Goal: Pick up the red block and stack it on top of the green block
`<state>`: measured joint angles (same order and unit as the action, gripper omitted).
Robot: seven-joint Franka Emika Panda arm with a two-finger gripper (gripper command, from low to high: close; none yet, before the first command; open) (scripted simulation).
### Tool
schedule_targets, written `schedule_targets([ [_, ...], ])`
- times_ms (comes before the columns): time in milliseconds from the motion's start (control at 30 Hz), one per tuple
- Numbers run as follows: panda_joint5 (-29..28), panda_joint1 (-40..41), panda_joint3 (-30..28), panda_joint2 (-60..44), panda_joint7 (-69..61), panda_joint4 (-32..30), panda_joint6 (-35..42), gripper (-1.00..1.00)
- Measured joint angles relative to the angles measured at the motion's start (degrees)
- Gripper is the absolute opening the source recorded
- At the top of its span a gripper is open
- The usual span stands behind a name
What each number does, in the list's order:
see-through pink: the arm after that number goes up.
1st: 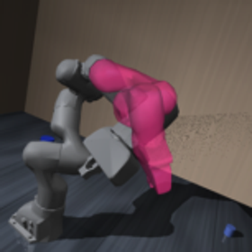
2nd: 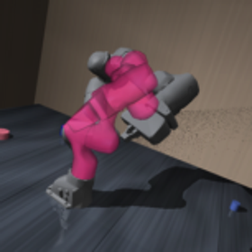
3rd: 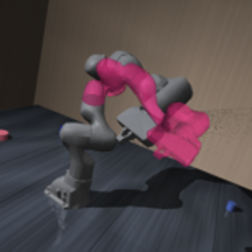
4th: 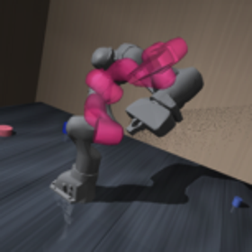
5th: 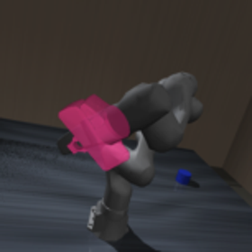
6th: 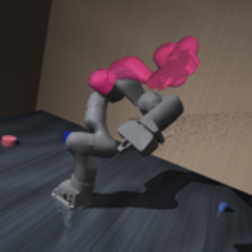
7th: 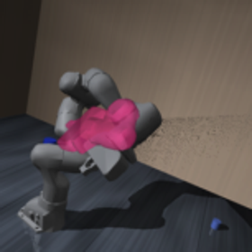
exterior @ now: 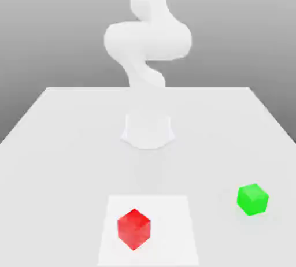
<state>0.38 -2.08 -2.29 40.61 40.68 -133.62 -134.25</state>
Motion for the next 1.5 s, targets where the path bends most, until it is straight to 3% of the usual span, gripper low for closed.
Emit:
schedule_targets([
  [467,4.3,-8.3,-9.9,-29.5,-30.5,-10.3,-13.9,0.0],
  [733,4.0,-7.7,-10.5,-45.8,-45.7,-16.0,-21.9,0.0],
  [900,8.2,-4.8,-6.8,-56.1,-50.4,-15.3,-29.9,0.0],
  [933,9.2,-3.9,-5.7,-58.0,-51.2,-15.0,-31.5,-1.0],
  [1167,9.3,-3.7,-5.4,-58.4,-51.3,-14.9,-31.7,-1.0],
  [1333,4.1,-5.5,-8.3,-49.5,-47.5,-16.4,-24.4,-1.0],
  [1500,4.0,-9.3,-5.0,-46.0,-46.4,-17.2,-21.6,-1.0],
])
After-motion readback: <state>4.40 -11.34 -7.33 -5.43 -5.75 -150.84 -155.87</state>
